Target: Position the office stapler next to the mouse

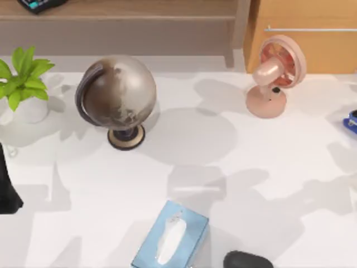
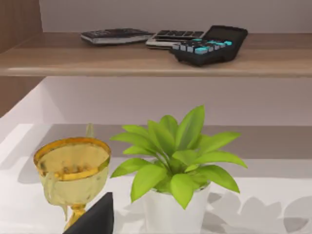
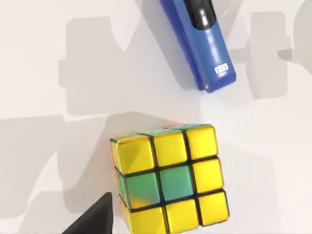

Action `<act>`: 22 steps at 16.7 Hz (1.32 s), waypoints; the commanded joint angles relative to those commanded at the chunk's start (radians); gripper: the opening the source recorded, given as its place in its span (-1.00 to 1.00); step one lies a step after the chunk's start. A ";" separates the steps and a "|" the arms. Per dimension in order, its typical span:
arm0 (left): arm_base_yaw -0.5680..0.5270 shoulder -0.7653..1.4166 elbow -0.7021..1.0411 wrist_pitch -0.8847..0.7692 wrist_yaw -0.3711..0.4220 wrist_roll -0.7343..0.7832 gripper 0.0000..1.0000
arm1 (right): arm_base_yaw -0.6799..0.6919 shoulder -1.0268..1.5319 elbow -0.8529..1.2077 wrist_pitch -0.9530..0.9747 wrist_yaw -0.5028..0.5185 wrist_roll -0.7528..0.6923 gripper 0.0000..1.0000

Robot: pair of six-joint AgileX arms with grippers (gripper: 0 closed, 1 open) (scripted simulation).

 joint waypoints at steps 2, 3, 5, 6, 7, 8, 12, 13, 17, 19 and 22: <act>0.000 0.000 0.000 0.000 0.000 0.000 1.00 | 0.000 0.202 0.155 -0.101 -0.001 -0.080 1.00; 0.000 0.000 0.000 0.000 0.000 0.000 1.00 | 0.001 0.296 0.230 -0.146 -0.002 -0.119 1.00; 0.000 0.000 0.000 0.000 0.000 0.000 1.00 | 0.005 0.468 0.373 -0.223 -0.004 -0.192 1.00; 0.000 0.000 0.000 0.000 0.000 0.000 1.00 | 0.008 0.544 0.439 -0.254 -0.006 -0.226 1.00; 0.000 0.000 0.000 0.000 0.000 0.000 1.00 | 0.011 0.613 0.501 -0.280 -0.008 -0.257 1.00; 0.000 0.000 0.000 0.000 0.000 0.000 1.00 | 0.014 0.675 0.558 -0.302 -0.010 -0.285 1.00; 0.000 0.000 0.000 0.000 0.000 0.000 1.00 | 0.025 0.831 0.710 -0.345 -0.017 -0.357 1.00; 0.000 0.000 0.000 0.000 0.000 0.000 1.00 | 0.027 0.845 0.724 -0.348 -0.018 -0.364 1.00; 0.000 0.000 0.000 0.000 0.000 0.000 1.00 | 0.027 0.849 0.728 -0.349 -0.018 -0.366 1.00; 0.000 0.000 0.000 0.000 0.000 0.000 1.00 | 0.023 0.848 0.722 -0.343 -0.018 -0.366 1.00; 0.000 0.000 0.000 0.000 0.000 0.000 1.00 | 0.026 0.870 0.683 -0.283 -0.018 -0.366 1.00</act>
